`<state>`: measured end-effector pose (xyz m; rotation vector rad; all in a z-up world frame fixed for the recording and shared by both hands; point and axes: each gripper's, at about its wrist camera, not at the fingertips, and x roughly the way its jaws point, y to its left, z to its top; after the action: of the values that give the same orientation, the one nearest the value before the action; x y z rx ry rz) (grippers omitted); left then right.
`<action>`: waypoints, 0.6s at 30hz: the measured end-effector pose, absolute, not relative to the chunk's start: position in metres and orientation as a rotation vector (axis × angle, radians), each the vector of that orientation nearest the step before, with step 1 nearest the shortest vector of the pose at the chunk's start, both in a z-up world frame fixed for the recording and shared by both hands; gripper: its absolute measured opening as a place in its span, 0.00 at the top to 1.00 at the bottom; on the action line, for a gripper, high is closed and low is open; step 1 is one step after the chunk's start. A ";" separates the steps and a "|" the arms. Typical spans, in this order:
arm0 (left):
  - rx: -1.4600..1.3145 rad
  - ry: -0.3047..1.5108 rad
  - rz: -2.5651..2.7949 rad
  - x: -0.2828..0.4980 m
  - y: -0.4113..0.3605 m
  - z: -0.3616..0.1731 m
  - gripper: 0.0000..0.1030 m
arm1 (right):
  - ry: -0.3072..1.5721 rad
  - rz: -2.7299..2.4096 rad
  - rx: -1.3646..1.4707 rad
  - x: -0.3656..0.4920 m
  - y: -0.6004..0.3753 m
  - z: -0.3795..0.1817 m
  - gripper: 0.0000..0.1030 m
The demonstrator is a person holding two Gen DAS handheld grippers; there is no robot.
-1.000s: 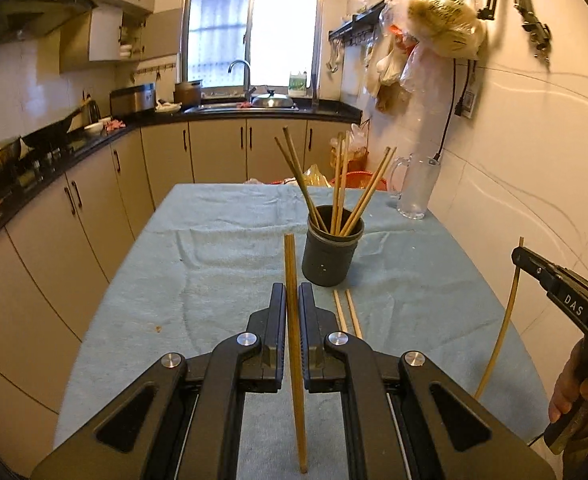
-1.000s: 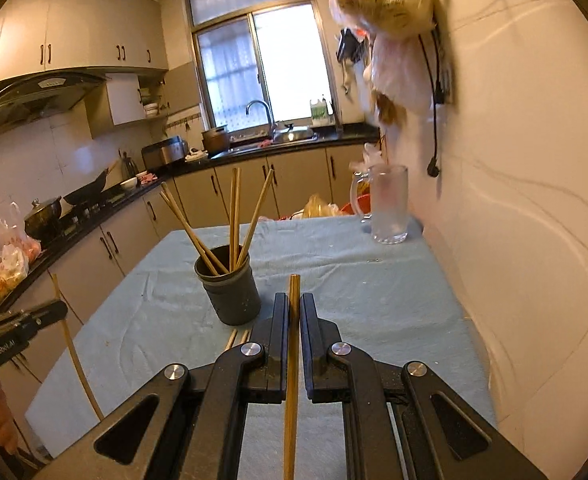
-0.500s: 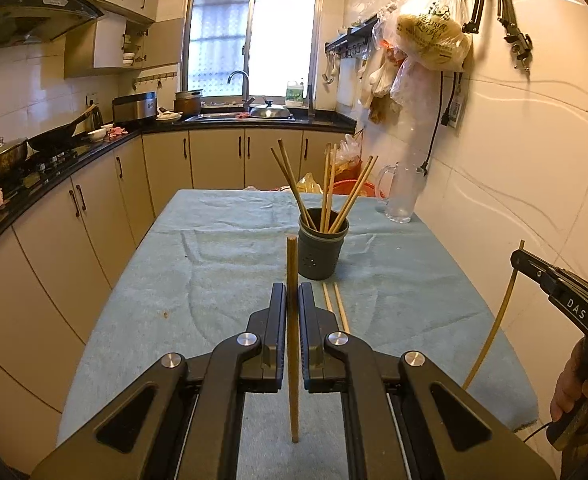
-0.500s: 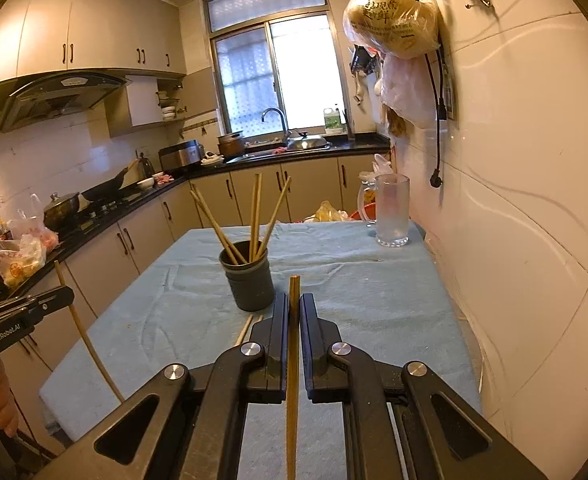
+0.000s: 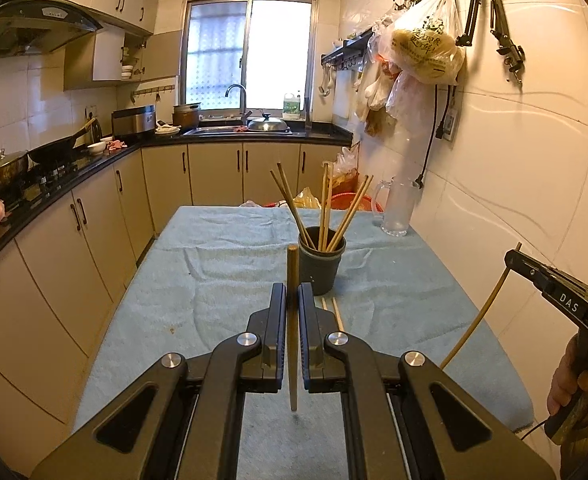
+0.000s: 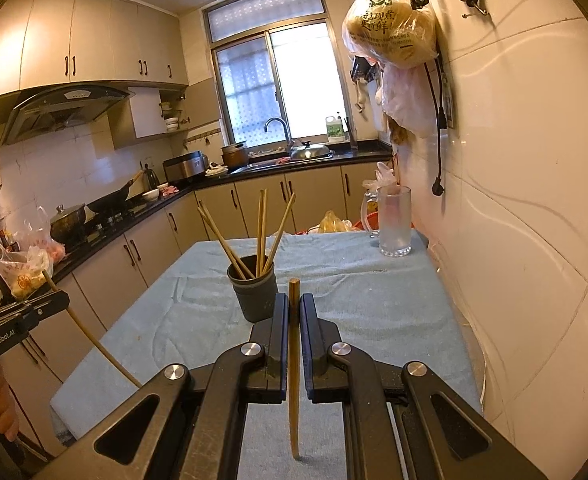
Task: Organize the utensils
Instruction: 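Lift both held chopsticks upright and carry them above the utensil holder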
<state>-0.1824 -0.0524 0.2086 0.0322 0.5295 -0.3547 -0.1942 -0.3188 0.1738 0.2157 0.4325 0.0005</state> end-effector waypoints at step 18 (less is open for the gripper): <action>0.099 0.483 -0.354 -0.137 -0.057 0.252 0.95 | 0.396 0.028 0.202 -0.138 -0.319 0.206 0.94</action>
<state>-0.1372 -0.0569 0.2521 0.0988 0.4827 -0.3543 -0.1377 -0.3191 0.2057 0.2016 0.3962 0.0279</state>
